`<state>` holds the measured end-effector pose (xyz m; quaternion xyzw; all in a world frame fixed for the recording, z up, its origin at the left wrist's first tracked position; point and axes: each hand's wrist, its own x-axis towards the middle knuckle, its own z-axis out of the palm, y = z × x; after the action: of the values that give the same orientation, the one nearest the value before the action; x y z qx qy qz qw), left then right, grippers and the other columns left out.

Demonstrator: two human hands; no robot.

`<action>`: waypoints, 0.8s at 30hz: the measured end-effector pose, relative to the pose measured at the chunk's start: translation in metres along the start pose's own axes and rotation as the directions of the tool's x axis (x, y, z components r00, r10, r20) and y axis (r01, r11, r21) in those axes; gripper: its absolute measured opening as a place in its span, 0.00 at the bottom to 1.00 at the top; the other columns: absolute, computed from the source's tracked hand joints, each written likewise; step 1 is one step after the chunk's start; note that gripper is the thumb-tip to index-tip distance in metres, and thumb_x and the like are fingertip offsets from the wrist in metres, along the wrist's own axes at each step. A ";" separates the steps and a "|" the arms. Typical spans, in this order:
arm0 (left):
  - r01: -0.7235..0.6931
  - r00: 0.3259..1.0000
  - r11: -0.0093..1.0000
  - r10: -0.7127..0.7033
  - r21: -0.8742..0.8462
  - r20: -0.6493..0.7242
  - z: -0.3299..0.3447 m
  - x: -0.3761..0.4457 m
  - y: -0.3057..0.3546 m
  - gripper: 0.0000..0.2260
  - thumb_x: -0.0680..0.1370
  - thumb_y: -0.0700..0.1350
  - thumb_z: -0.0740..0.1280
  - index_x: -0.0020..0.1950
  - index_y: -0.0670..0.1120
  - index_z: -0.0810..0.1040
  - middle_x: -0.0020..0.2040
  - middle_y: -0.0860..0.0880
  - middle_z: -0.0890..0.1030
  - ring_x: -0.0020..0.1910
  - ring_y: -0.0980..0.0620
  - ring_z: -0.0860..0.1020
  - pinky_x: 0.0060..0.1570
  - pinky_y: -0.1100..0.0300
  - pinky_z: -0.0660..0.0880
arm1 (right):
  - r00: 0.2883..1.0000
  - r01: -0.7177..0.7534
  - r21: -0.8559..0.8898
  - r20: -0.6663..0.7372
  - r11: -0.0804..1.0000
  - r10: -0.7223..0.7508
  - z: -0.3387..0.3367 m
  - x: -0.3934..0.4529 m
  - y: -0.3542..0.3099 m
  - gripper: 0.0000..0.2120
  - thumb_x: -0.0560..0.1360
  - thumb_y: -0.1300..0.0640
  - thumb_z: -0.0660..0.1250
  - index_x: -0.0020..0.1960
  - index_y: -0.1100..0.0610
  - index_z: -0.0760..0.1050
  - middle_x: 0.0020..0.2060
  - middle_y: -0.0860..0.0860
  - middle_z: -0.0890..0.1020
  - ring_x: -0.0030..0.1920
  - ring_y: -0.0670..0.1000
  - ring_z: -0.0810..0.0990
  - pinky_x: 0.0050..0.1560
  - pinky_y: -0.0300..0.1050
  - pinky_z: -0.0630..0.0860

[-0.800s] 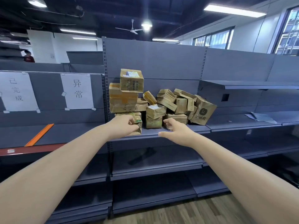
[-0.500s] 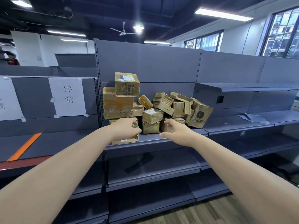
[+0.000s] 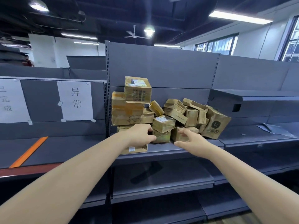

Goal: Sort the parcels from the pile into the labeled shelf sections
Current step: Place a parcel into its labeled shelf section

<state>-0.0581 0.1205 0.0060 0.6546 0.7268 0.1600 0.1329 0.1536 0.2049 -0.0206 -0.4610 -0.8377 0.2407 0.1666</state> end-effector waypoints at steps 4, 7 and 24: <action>0.023 1.000 1.000 -0.023 -0.019 -0.004 0.004 0.029 0.003 0.22 0.80 0.54 0.62 0.72 0.47 0.68 0.68 0.47 0.73 0.62 0.50 0.74 0.61 0.56 0.72 | 1.000 0.020 0.017 0.019 1.000 -0.020 -0.004 0.029 0.016 0.30 0.77 0.46 0.67 0.75 0.51 0.61 0.70 0.51 0.69 0.62 0.51 0.74 0.56 0.42 0.73; 0.039 0.999 0.998 -0.040 -0.043 -0.030 0.008 0.055 0.008 0.22 0.80 0.53 0.62 0.72 0.47 0.68 0.68 0.48 0.73 0.61 0.50 0.74 0.57 0.59 0.71 | 0.998 0.051 0.025 0.020 0.998 -0.052 -0.011 0.057 0.030 0.28 0.77 0.48 0.67 0.74 0.52 0.62 0.68 0.51 0.72 0.62 0.51 0.74 0.57 0.42 0.71; 0.164 0.982 0.985 -0.168 -0.048 -0.087 0.037 0.198 0.052 0.22 0.81 0.53 0.61 0.73 0.47 0.67 0.70 0.47 0.71 0.66 0.49 0.71 0.61 0.58 0.68 | 0.983 0.142 0.069 0.106 0.987 -0.149 -0.064 0.197 0.124 0.30 0.77 0.47 0.67 0.75 0.50 0.61 0.70 0.52 0.70 0.67 0.51 0.71 0.63 0.44 0.70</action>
<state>-0.0178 0.3243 -0.0033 0.5809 0.7808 0.1926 0.1259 0.1691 0.4462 -0.0257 -0.3793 -0.8693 0.2787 0.1509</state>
